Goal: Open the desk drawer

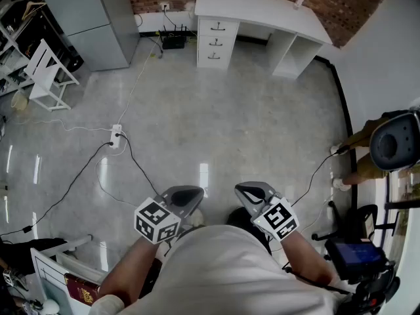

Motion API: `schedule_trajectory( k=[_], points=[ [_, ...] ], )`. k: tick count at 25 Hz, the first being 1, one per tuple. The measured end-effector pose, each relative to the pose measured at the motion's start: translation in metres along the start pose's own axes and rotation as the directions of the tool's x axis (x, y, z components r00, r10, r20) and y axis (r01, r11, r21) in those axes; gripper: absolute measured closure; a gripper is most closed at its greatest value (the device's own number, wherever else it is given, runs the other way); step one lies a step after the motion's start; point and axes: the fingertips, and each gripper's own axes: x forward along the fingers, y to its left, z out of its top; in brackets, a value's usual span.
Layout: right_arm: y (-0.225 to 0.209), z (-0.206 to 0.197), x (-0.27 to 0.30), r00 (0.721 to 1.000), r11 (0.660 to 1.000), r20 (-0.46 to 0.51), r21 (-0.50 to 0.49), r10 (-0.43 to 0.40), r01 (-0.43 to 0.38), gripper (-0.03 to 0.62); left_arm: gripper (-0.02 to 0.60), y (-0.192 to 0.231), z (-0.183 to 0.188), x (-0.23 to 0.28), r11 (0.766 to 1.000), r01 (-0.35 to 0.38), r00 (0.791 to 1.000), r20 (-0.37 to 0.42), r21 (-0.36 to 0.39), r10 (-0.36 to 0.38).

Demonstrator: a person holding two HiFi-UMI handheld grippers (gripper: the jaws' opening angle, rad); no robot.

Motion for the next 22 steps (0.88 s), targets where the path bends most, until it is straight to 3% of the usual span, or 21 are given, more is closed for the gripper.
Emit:
schedule_trajectory(
  k=[6,13,22],
  points=[
    [-0.035,0.001,0.020,1.000,1.000,-0.008,0.004,0.019,-0.019,0.591,0.575,0.033,0.016,0.027,1.000,-0.002,1.000,-0.003,-0.013,0.002],
    [-0.147,0.013,0.046,0.997,0.997,0.019,0.018,0.068,-0.069,0.591,0.575,0.086,0.069,0.104,0.998,-0.053,0.998,-0.020,-0.033,0.052],
    [-0.311,0.029,0.056,0.993,0.993,0.053,-0.043,0.109,-0.107,0.557,0.575,0.151,0.159,0.230,0.988,-0.123,0.992,0.018,-0.097,0.125]
  ],
)
